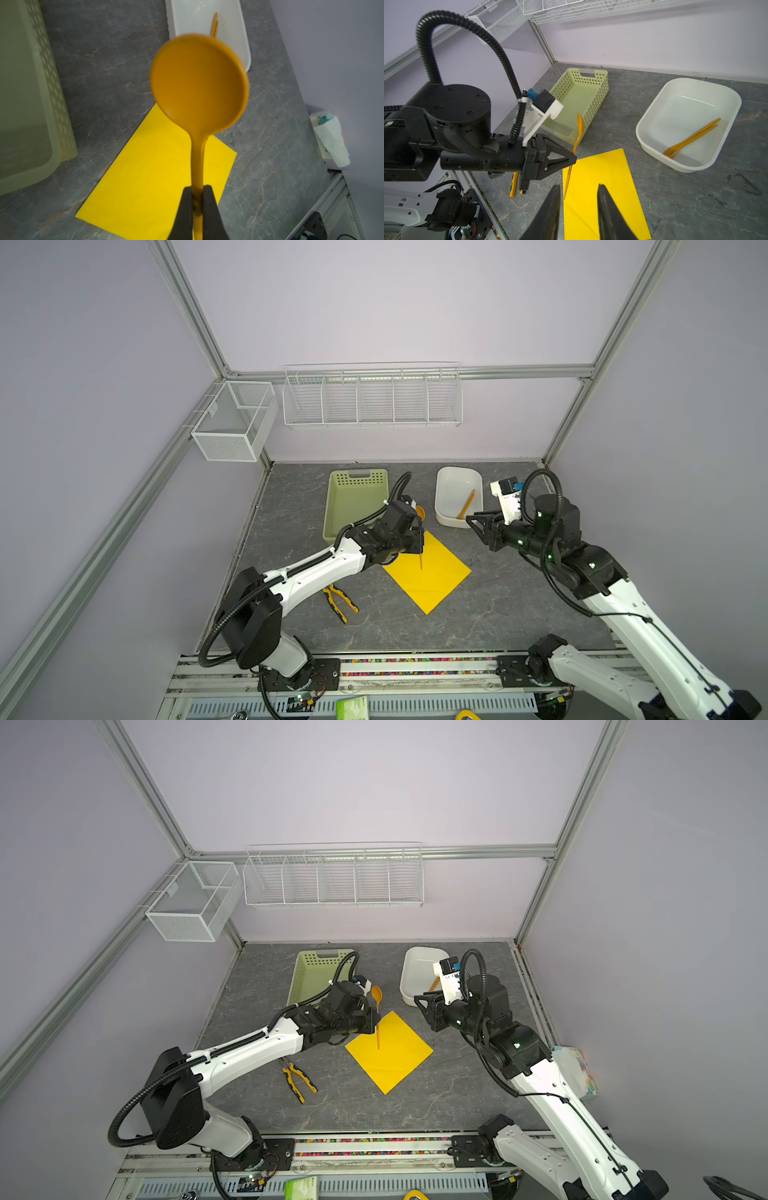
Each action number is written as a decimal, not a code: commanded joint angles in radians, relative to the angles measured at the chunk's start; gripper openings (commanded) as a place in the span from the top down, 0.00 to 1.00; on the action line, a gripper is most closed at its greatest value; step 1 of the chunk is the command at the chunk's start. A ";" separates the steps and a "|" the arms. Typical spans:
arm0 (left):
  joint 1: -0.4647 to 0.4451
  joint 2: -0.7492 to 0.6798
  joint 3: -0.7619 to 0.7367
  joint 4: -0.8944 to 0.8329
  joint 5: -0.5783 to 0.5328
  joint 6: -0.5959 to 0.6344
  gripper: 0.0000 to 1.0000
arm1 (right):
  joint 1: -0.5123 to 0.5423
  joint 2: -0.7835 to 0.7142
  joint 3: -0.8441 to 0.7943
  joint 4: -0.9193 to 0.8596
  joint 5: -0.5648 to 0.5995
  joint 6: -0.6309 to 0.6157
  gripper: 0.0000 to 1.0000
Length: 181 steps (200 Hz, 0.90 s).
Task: Place the utensils on the paper napkin and roll it up
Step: 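Open the right gripper and draw it back while left gripper tilts spoon over napkin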
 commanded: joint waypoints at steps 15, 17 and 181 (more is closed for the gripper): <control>-0.026 0.124 0.111 -0.180 -0.052 -0.113 1.00 | -0.023 -0.053 -0.036 -0.004 -0.023 0.001 0.66; -0.027 0.131 0.115 -0.184 -0.053 -0.115 1.00 | -0.024 -0.054 -0.036 -0.004 -0.023 0.001 0.66; -0.037 0.376 0.273 -0.306 -0.038 -0.046 1.00 | -0.038 -0.146 -0.067 -0.067 -0.010 0.061 0.65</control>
